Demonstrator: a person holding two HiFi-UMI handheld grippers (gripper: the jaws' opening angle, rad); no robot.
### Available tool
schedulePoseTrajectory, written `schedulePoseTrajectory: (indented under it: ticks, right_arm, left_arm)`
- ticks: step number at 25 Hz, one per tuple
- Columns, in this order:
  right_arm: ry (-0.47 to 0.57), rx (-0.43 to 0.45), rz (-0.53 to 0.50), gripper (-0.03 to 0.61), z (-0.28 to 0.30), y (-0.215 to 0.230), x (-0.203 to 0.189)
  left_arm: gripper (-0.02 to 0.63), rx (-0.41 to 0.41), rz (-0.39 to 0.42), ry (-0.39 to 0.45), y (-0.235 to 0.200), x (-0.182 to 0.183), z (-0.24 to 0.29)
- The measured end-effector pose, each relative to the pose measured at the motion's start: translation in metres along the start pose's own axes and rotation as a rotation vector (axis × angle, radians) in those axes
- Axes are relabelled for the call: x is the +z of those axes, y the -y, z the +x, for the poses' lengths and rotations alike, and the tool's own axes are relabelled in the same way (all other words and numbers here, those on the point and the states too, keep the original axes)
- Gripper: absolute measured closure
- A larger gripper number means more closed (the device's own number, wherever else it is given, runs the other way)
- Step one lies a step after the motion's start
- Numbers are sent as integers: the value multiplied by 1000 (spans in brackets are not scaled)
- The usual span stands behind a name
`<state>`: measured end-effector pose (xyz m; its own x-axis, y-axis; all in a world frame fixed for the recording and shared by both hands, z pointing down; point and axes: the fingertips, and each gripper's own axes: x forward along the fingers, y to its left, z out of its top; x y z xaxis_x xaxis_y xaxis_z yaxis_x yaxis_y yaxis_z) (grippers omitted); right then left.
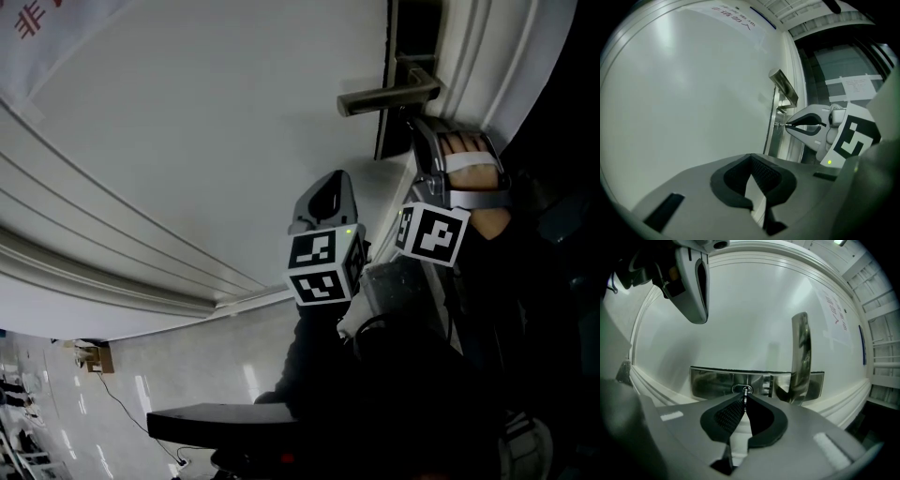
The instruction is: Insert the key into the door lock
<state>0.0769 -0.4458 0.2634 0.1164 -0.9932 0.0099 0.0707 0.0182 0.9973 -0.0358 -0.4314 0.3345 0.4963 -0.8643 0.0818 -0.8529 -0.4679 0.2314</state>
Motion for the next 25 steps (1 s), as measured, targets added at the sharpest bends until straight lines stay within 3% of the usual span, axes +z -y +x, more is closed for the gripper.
schedulePoseTrajectory:
  ticks: [6,25]
  right_arm:
    - [-5,-8,6,566,1,2,-1]
    - [-1,-19,17,566,1,2,2]
  left_arm:
    - [612,-26,-4,7,9,6,2]
    - [612,-6,-10,-3,0,2,2]
